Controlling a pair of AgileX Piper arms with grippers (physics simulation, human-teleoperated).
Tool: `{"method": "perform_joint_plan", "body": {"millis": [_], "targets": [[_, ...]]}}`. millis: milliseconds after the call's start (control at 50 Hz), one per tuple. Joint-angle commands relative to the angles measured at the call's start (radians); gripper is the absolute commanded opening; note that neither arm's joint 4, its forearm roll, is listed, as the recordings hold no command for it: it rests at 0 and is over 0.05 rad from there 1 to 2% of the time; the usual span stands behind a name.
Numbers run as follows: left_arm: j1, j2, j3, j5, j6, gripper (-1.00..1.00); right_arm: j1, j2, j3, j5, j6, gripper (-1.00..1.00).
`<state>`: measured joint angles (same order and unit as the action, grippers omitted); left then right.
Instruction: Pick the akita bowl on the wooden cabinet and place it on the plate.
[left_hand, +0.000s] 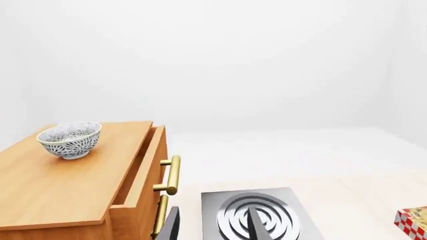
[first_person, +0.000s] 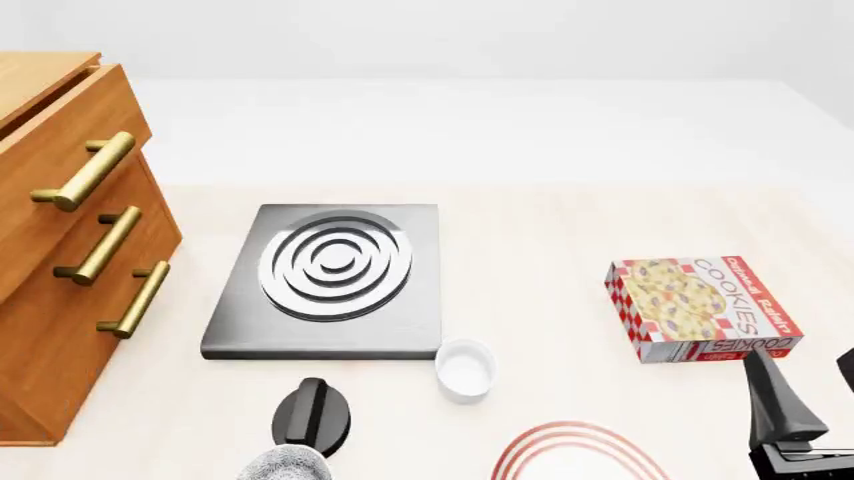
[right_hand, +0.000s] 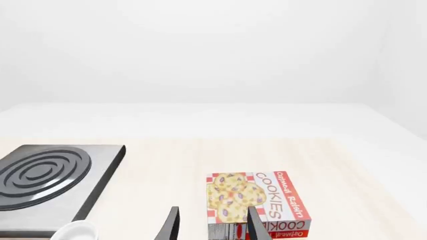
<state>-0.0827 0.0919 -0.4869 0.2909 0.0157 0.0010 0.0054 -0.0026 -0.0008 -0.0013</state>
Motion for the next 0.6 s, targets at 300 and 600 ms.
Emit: {"method": "perform_joint_plan", "body": {"millis": [300, 600], "targets": [[0.041, 0.144, -0.190, 0.029, -0.043, 1.00, 0.000, 0.002, -0.002, 0.001, 0.001, 1.00], [0.092, 0.217, -0.294, 0.065, -0.111, 1.00, 0.000, 0.008, -0.003, -0.005, 0.000, 1.00]]}}
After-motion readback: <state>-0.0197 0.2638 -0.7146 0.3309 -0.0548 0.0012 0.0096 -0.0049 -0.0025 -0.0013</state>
